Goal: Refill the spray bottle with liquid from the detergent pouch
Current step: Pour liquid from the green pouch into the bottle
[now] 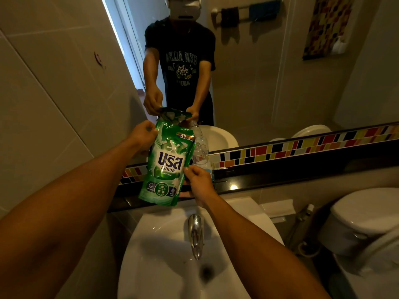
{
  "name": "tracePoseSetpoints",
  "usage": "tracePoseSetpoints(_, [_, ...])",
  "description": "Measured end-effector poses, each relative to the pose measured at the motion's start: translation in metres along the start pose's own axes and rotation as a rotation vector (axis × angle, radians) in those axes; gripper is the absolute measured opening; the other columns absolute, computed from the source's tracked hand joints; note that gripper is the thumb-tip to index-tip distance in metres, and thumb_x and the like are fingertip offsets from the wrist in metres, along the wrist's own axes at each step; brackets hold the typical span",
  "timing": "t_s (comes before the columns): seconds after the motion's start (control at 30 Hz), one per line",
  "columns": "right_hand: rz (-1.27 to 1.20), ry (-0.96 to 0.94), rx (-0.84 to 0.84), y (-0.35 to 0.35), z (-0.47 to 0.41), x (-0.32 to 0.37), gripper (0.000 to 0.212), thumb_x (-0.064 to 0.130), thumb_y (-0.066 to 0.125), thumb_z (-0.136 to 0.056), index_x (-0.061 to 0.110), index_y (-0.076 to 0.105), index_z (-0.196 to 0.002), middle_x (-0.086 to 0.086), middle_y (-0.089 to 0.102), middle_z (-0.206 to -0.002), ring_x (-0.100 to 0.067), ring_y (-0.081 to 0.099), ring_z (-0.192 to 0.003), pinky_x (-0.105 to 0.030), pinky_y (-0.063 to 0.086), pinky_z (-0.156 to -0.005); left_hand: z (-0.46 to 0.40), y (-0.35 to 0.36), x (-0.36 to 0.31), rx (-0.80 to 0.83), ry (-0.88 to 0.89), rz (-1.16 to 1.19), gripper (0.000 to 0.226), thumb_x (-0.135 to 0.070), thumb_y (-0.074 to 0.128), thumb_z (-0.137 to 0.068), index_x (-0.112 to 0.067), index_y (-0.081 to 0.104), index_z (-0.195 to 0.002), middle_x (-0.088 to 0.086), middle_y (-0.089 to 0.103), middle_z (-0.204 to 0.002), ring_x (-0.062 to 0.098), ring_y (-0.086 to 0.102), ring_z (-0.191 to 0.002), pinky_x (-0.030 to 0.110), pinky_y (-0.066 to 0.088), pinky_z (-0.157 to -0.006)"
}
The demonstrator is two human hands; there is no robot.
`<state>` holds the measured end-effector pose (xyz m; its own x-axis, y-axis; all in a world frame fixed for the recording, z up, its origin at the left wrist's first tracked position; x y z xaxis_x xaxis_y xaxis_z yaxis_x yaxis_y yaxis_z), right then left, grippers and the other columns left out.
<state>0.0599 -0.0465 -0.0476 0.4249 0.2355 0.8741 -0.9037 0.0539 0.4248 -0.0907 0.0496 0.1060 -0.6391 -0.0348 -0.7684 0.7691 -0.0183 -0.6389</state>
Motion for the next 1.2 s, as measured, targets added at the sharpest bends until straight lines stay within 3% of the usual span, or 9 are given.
tracePoseSetpoints(0.23, [-0.012, 0.006, 0.010, 0.001, 0.001, -0.001, 0.027, 0.021, 0.053, -0.107, -0.001, 0.061, -0.121, -0.015, 0.073, -0.111, -0.025, 0.075, -0.094, -0.045, 0.066, -0.066, -0.001, 0.002, -0.001, 0.003, -0.035, -0.007, 0.007, -0.024, 0.049, -0.103, -0.017, 0.051, -0.101, 0.017, 0.059, -0.105, 0.033, 0.058, -0.091, 0.057, 0.053, -0.087])
tracePoseSetpoints(0.4, [-0.017, 0.009, 0.019, 0.000, 0.000, 0.000, 0.027, 0.022, 0.054, -0.106, -0.001, 0.061, -0.120, -0.011, 0.075, -0.104, -0.024, 0.075, -0.093, -0.048, 0.066, -0.069, -0.003, 0.001, -0.003, -0.004, -0.049, -0.013, 0.006, -0.022, 0.050, -0.102, -0.019, 0.052, -0.097, 0.018, 0.058, -0.104, 0.033, 0.056, -0.090, 0.055, 0.054, -0.087])
tracePoseSetpoints(0.63, [-0.007, 0.023, 0.011, -0.001, -0.005, -0.004, 0.028, 0.023, 0.055, -0.106, -0.001, 0.062, -0.119, -0.019, 0.073, -0.117, -0.036, 0.073, -0.108, -0.059, 0.063, -0.079, -0.006, 0.002, -0.005, 0.028, -0.065, -0.045, 0.009, -0.022, 0.047, -0.103, -0.020, 0.050, -0.095, 0.015, 0.058, -0.097, 0.029, 0.058, -0.082, 0.039, 0.052, -0.063])
tracePoseSetpoints(0.77, [-0.013, 0.028, 0.012, 0.001, -0.007, -0.007, 0.026, 0.023, 0.055, -0.105, 0.002, 0.063, -0.118, -0.022, 0.072, -0.120, -0.039, 0.072, -0.111, -0.063, 0.061, -0.084, -0.008, 0.002, -0.005, 0.033, -0.070, -0.067, 0.007, -0.023, 0.047, -0.103, -0.018, 0.051, -0.102, 0.018, 0.059, -0.101, 0.033, 0.057, -0.088, 0.044, 0.053, -0.073])
tracePoseSetpoints(0.93, [-0.045, 0.048, 0.032, 0.004, -0.006, -0.009, 0.029, 0.024, 0.055, -0.106, 0.001, 0.061, -0.122, -0.023, 0.072, -0.120, -0.033, 0.074, -0.101, -0.054, 0.065, -0.074, -0.009, 0.001, -0.006, 0.031, -0.073, -0.083, 0.008, -0.022, 0.046, -0.104, -0.016, 0.052, -0.104, 0.017, 0.058, -0.097, 0.032, 0.056, -0.085, 0.039, 0.051, -0.066])
tracePoseSetpoints(1.07, [-0.050, 0.047, 0.046, 0.005, -0.006, -0.009, 0.030, 0.025, 0.053, -0.107, 0.001, 0.061, -0.123, -0.020, 0.073, -0.111, -0.030, 0.075, -0.094, -0.052, 0.065, -0.074, -0.009, 0.000, -0.009, 0.021, -0.078, -0.100, 0.012, -0.022, 0.048, -0.103, -0.019, 0.052, -0.092, 0.017, 0.058, -0.098, 0.031, 0.055, -0.085, 0.038, 0.050, -0.063])
tracePoseSetpoints(1.2, [-0.058, 0.044, 0.050, 0.005, -0.007, -0.010, 0.030, 0.026, 0.053, -0.107, 0.002, 0.061, -0.124, -0.022, 0.073, -0.118, -0.036, 0.075, -0.104, -0.055, 0.064, -0.077, -0.009, 0.000, -0.012, 0.038, -0.096, -0.087, 0.014, -0.022, 0.048, -0.103, -0.021, 0.052, -0.089, 0.017, 0.060, -0.103, 0.033, 0.059, -0.091, 0.044, 0.053, -0.071])
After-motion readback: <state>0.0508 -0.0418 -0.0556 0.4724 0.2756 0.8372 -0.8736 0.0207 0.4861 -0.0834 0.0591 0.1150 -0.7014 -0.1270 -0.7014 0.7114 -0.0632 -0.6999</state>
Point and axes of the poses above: each hand's wrist, its own z-axis away from the middle knuckle, its own y-axis out of the palm, x = y × z, the point moved 5 cm from there along -z, towards the middle knuckle
